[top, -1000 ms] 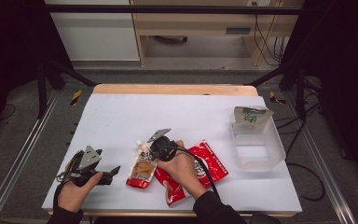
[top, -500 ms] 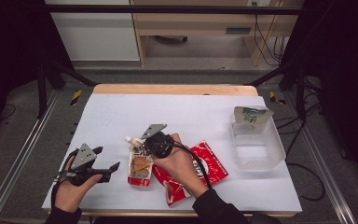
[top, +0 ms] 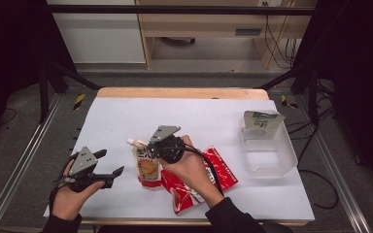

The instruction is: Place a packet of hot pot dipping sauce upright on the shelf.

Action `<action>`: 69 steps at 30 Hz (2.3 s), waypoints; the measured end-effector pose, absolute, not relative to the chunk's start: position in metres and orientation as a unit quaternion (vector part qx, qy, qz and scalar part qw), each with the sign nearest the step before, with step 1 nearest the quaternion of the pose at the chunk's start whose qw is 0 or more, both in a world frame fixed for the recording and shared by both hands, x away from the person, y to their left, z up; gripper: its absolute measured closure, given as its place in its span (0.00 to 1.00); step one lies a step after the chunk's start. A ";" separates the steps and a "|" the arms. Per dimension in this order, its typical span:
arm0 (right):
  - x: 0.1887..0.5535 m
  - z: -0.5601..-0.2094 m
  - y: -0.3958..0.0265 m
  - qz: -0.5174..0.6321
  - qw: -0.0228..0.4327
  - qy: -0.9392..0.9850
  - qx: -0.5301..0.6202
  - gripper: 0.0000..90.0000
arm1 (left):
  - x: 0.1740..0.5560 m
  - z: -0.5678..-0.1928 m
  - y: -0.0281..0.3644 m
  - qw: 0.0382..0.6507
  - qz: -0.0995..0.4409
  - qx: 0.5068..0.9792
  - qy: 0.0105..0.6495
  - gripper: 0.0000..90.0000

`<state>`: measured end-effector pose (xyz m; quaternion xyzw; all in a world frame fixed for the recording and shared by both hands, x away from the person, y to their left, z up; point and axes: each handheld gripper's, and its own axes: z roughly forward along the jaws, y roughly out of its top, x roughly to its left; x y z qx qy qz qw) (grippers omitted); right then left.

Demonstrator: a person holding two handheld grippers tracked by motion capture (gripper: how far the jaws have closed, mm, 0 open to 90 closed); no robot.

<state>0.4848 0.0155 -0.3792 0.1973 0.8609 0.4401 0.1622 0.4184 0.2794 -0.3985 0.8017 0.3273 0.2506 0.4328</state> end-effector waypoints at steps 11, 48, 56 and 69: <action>0.475 -0.362 0.007 0.474 0.177 0.842 0.188 0.99 | 0.435 -0.352 0.279 0.441 0.241 0.814 0.292 0.13; 0.455 -0.355 0.016 0.502 0.132 0.845 0.125 0.99 | 0.443 -0.361 0.265 0.478 0.171 0.830 0.230 0.55; 0.454 -0.355 0.016 0.500 0.131 0.847 0.120 0.99 | 0.444 -0.363 0.267 0.482 0.154 0.831 0.231 0.73; 0.451 -0.354 0.018 0.489 0.145 0.849 0.134 0.98 | 0.434 -0.342 0.262 0.473 0.165 0.839 0.212 0.81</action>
